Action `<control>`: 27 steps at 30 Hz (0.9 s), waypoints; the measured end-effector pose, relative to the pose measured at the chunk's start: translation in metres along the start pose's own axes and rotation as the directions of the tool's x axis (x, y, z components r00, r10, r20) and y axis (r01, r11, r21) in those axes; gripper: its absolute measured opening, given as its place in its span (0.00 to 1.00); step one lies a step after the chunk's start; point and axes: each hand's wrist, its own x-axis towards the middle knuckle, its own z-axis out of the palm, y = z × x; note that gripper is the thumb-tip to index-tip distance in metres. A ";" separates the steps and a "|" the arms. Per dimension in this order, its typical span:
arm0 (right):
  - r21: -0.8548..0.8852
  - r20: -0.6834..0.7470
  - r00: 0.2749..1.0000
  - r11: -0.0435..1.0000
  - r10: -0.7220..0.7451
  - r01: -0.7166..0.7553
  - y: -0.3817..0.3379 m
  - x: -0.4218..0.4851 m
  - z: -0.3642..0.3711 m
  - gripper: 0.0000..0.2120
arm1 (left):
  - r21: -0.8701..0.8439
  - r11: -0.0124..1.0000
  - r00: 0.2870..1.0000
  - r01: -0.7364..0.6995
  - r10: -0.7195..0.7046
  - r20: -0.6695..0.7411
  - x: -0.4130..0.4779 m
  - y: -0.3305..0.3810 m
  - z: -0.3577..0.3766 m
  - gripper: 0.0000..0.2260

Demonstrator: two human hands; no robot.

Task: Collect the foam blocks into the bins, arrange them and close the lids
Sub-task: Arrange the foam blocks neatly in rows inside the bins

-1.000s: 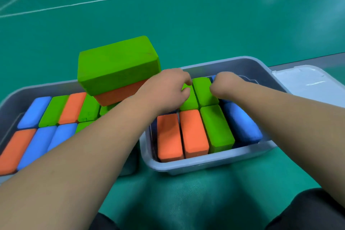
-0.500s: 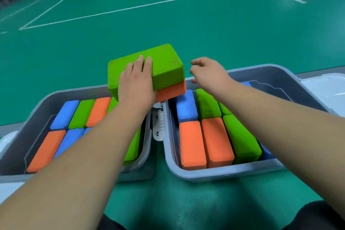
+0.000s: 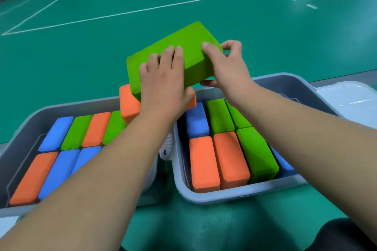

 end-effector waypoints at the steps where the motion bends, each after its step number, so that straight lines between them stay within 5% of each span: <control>1: 0.029 -0.041 0.998 0.999 -0.037 0.038 -0.003 0.001 -0.006 0.26 | -0.016 1.000 1.000 -0.005 0.005 -0.014 0.002 0.011 -0.001 0.42; 6: -0.219 -0.200 0.957 0.961 -0.211 0.167 -0.008 0.009 -0.061 0.24 | -0.158 0.987 1.000 0.012 -0.009 0.018 0.008 0.067 0.003 0.44; 10: -0.503 -0.160 0.909 0.825 -0.384 0.260 -0.007 0.014 -0.115 0.26 | -0.254 0.965 0.992 0.066 -0.035 0.124 0.007 0.111 0.017 0.44; 15: -0.646 -0.155 0.873 0.716 -0.463 0.265 -0.008 0.008 -0.183 0.28 | -0.353 0.935 0.965 0.025 0.070 0.253 -0.012 0.166 0.041 0.45; 20: -0.732 -0.138 0.862 0.637 -0.488 0.244 -0.010 0.003 -0.242 0.26 | -0.466 0.885 0.809 -0.018 0.287 0.513 -0.031 0.211 0.063 0.46; 27: -0.853 0.014 0.889 0.459 -0.458 0.250 -0.011 -0.002 -0.281 0.26 | -0.446 0.854 0.637 -0.268 0.504 0.583 -0.052 0.235 0.090 0.38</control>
